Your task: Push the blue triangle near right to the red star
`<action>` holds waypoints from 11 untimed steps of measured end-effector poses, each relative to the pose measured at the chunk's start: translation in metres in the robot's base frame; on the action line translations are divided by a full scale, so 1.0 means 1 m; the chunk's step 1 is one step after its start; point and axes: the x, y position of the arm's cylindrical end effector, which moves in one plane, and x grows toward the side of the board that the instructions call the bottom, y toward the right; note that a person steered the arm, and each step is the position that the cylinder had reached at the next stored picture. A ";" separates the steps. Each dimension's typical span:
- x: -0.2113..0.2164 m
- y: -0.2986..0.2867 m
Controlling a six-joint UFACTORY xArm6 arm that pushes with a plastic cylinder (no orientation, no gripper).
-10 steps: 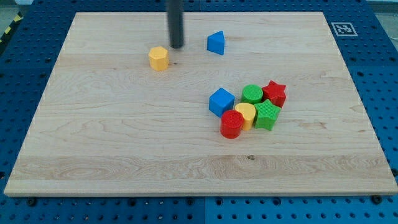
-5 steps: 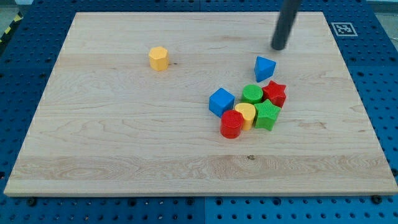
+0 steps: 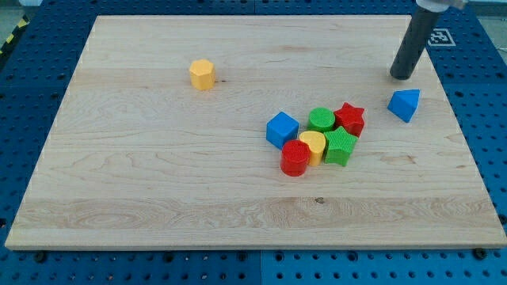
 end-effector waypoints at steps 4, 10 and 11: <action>0.062 -0.024; 0.084 -0.042; 0.116 -0.004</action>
